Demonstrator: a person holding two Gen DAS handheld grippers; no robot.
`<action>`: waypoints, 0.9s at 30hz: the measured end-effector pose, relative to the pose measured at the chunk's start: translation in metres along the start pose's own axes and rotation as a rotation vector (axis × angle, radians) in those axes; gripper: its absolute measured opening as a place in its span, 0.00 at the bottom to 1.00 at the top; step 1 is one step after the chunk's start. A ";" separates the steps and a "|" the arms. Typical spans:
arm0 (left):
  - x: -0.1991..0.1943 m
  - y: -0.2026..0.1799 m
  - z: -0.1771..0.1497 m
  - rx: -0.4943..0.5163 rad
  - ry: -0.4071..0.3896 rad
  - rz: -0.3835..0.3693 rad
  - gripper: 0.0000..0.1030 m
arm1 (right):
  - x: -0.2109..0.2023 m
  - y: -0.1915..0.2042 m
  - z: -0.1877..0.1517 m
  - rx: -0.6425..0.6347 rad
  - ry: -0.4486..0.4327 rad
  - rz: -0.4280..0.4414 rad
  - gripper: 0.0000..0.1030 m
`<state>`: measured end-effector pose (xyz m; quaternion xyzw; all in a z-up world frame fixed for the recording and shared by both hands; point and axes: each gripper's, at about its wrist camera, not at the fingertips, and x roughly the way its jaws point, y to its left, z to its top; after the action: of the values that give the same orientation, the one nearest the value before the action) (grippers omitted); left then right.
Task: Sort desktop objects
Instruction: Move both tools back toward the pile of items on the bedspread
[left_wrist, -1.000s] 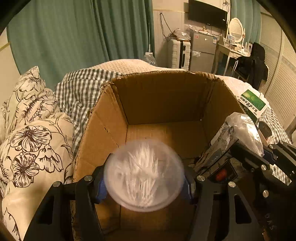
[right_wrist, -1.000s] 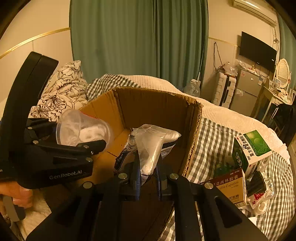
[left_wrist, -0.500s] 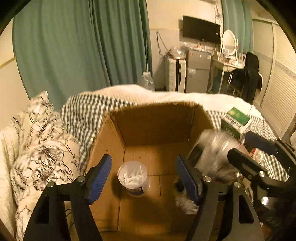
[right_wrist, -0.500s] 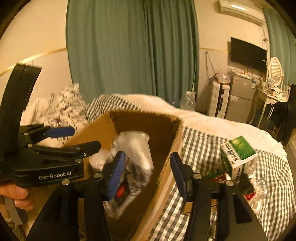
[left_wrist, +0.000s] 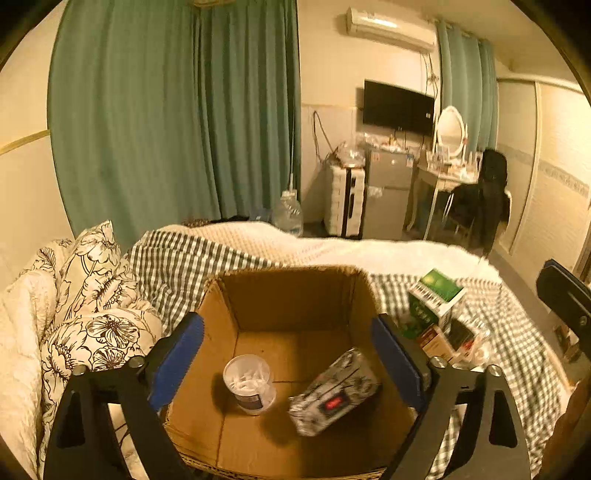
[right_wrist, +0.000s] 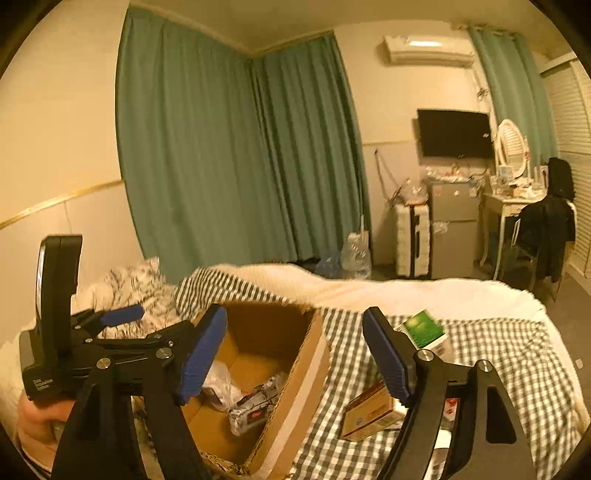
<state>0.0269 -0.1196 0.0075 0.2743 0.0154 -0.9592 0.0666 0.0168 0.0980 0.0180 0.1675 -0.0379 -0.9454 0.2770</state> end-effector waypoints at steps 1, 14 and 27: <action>-0.004 -0.001 0.001 -0.007 -0.012 -0.002 0.94 | -0.004 -0.001 0.003 0.002 -0.010 -0.003 0.76; -0.043 -0.019 0.010 -0.060 -0.131 -0.003 1.00 | -0.048 -0.039 0.016 0.031 -0.061 -0.113 0.81; -0.043 -0.058 0.003 -0.024 -0.142 -0.058 1.00 | -0.075 -0.067 0.018 0.036 -0.089 -0.203 0.88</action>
<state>0.0533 -0.0572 0.0324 0.2040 0.0301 -0.9776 0.0429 0.0355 0.1942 0.0456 0.1333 -0.0499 -0.9742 0.1750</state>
